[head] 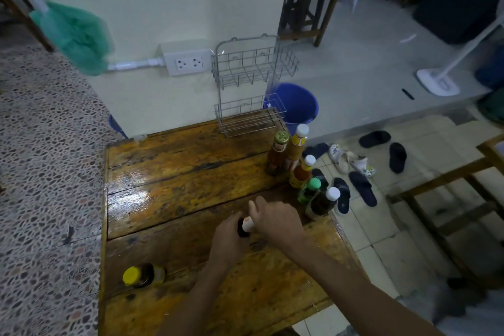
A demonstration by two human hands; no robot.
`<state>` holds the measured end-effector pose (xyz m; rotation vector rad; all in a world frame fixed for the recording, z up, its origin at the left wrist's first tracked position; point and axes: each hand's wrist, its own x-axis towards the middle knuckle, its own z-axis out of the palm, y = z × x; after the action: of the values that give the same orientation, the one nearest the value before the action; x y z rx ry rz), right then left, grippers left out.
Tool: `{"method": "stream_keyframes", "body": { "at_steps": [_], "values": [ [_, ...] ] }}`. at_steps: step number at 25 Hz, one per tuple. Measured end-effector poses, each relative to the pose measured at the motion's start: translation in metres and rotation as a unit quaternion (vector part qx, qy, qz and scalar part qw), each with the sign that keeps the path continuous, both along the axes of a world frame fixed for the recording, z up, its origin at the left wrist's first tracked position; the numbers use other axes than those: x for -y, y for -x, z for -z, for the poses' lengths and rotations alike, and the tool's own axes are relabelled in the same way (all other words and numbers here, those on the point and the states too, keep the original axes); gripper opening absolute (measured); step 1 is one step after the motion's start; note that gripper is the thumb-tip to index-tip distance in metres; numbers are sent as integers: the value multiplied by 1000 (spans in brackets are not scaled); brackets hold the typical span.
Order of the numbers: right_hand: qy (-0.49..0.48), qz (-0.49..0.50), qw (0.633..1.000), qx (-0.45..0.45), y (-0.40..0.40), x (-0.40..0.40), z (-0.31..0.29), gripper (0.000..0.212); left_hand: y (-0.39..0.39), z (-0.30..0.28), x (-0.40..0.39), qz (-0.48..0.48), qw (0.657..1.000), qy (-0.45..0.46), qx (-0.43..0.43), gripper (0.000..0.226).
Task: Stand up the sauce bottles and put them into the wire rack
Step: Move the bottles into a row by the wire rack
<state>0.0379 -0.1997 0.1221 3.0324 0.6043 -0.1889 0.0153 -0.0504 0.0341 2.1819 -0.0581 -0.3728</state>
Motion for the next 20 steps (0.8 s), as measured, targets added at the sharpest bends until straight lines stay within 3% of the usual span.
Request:
{"method": "stream_keyframes", "body": {
  "at_steps": [2,5,9,11,13,15,17,18,20],
  "values": [
    [-47,-48,997,42,-3,8,-2,39,-7,-18,-6,74,992,68,-72,23],
    [-54,-86,993,60,-4,22,-1,34,-11,-37,-7,146,974,102,-137,22],
    [-22,-13,999,20,-4,21,6,49,-11,-31,10,98,991,52,-81,42],
    [-30,20,999,-9,-2,27,9,40,-13,-21,18,73,996,7,-60,44],
    [-84,87,993,-20,-1,30,12,23,-13,-10,26,48,996,-57,-41,35],
    [-181,198,963,-30,-1,32,11,23,-14,-5,38,12,997,-70,-4,32],
    [-310,273,909,-44,-4,34,9,26,-22,-18,54,-45,998,53,-1,20],
    [-340,269,900,-45,-6,35,7,27,-28,-28,63,-72,988,133,-26,15],
    [-366,249,896,-45,-10,41,3,29,-42,-38,79,-84,970,219,-63,27]
  ]
}}
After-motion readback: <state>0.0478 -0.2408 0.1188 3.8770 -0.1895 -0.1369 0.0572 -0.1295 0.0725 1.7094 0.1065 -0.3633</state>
